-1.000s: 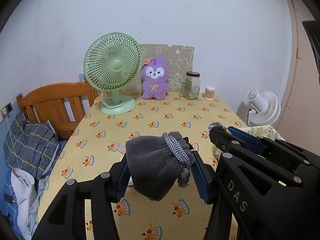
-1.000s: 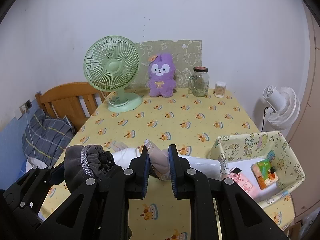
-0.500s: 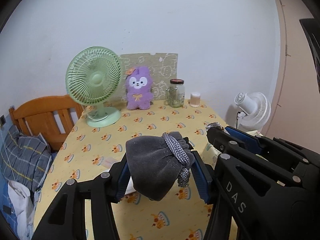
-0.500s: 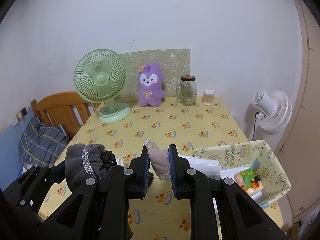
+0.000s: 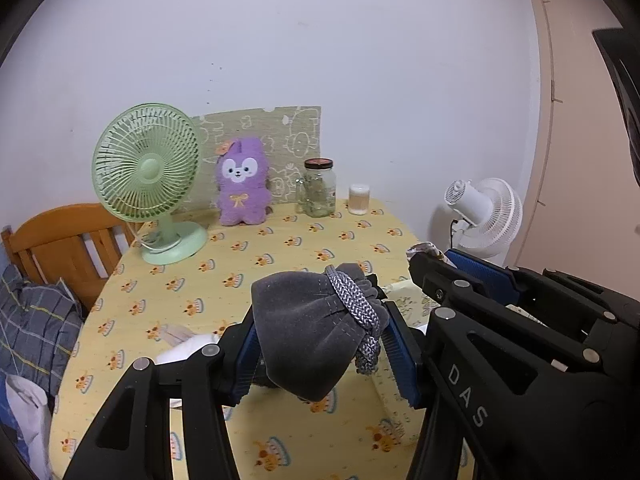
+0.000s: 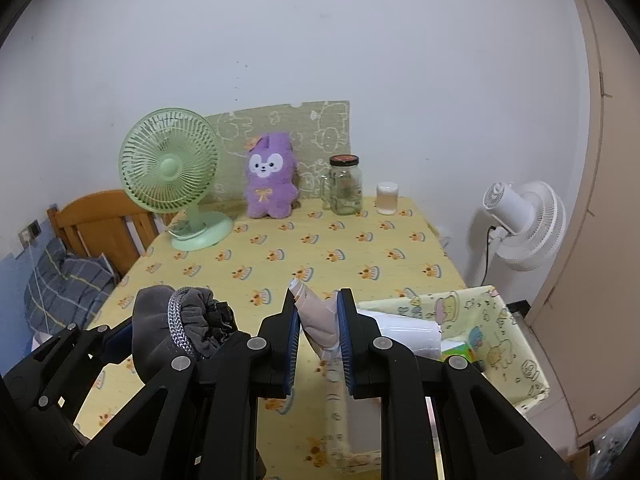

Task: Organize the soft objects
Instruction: 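Carry the pouch and sock with both grippers over the gift-wrapped box, then lower the pouch and sock into the box and open both grippers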

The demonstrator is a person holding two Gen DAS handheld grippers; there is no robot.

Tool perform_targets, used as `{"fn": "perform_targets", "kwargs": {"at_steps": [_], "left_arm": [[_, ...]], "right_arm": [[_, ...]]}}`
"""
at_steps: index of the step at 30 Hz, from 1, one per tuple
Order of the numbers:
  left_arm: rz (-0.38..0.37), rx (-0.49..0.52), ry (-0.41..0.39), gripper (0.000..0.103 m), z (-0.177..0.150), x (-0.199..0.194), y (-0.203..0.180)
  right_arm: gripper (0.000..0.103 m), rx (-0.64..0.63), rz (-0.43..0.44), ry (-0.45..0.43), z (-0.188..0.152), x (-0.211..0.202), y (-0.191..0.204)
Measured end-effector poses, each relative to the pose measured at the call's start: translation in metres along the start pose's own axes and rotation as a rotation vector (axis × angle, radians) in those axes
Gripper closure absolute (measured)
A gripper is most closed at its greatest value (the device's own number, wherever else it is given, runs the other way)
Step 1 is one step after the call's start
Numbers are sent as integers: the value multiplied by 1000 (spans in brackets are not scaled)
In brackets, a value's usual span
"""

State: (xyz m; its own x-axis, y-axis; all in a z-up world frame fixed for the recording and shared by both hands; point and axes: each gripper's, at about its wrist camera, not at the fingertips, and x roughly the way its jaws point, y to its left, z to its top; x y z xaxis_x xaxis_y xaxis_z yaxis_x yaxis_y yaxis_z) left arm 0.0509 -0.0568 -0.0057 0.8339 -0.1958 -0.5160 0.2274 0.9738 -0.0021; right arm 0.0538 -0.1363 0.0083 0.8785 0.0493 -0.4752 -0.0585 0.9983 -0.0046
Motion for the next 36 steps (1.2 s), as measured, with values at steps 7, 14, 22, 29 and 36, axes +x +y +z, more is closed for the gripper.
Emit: {"fn": "perform_targets", "kwargs": {"at_steps": [7, 14, 22, 29, 36], "left_arm": [[-26, 14, -2, 45, 2, 8, -21], [-57, 16, 23, 45, 1, 22, -39], [-63, 40, 33, 45, 0, 35, -59], [-73, 58, 50, 45, 0, 51, -72], [-86, 79, 72, 45, -3, 65, -86]], "right_arm": [[82, 11, -26, -6, -3, 0, -22], [82, 24, -52, -1, -6, 5, -44], [82, 43, -65, 3, -10, 11, -66], [82, 67, -76, 13, -14, 19, -86], [82, 90, -82, 29, -20, 27, -101]]}}
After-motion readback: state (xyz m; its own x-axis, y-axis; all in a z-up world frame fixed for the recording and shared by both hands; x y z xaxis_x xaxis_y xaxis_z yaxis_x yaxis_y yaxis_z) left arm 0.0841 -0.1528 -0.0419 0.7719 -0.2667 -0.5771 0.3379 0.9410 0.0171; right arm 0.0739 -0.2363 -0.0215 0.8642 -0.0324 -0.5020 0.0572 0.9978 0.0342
